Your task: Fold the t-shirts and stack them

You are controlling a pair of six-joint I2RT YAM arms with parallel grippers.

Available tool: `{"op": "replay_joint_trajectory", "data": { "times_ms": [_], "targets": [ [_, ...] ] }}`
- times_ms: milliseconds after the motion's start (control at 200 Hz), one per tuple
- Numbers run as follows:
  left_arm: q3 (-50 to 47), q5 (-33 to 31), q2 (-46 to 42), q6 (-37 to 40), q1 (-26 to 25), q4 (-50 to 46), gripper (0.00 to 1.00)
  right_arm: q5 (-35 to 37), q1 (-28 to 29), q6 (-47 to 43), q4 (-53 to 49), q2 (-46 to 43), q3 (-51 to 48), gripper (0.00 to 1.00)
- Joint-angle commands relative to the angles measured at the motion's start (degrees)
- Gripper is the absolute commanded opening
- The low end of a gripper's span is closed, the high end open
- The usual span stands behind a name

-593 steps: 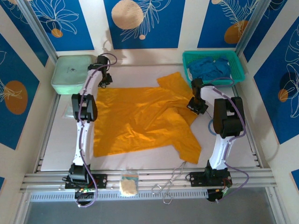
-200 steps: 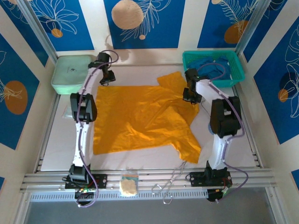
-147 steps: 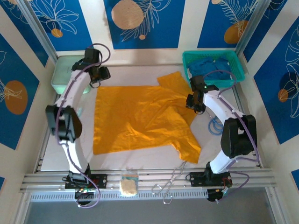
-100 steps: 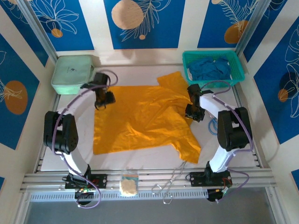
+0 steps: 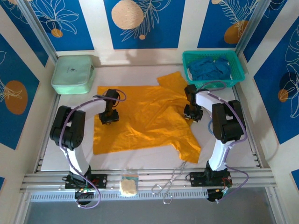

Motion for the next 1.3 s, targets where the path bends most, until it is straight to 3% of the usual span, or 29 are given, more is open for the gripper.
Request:
{"op": "replay_joint_trajectory", "data": {
  "times_ms": [0,150,500,785,956,1046,1151,1296],
  "targets": [
    [2.4,-5.06,5.52,1.66,0.03,-5.6,0.45,6.82,-0.91,-3.04,-3.42,1.76,1.46,0.28],
    [7.36,-7.69,9.11,3.85,0.04,-8.94,0.45,15.7,-1.64,-7.81,-3.55,2.99,4.27,0.0],
    [18.58,-8.4,16.61,8.79,-0.02,-15.14,0.42,29.66,-1.06,-18.55,3.19,4.56,9.0,0.0],
    [23.27,-11.83,18.34,11.79,-0.01,-16.81,0.42,33.3,1.78,-19.75,6.79,3.71,8.09,0.0],
    [23.61,-14.19,16.37,13.1,0.01,-15.53,0.42,39.56,3.41,-13.05,1.17,2.93,7.44,0.16],
    [23.8,-17.57,14.68,14.27,-0.04,-15.2,0.42,39.2,4.49,-11.46,0.89,-0.88,5.15,0.27],
    [23.4,-20.12,12.18,15.48,0.01,-14.3,0.53,33.61,4.62,-8.86,-1.78,-5.49,3.84,0.4],
    [19.95,-19.25,5.99,15.15,-0.42,-12.28,0.69,19.01,3.79,-4.73,-5.46,-13.16,-0.61,0.44]
  ]
}}
